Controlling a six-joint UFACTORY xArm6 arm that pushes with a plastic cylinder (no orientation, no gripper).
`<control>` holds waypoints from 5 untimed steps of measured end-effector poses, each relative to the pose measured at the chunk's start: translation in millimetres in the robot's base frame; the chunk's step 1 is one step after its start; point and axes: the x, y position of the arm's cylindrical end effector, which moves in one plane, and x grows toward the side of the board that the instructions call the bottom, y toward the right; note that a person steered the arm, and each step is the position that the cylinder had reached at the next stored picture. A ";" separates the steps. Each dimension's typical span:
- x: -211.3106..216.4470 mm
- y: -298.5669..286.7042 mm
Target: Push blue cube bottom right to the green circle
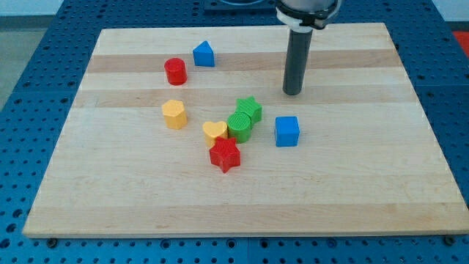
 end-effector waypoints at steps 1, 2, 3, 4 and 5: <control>0.0 5.0; 4.2 40.2; 24.3 88.5; 50.3 113.7; 70.8 94.8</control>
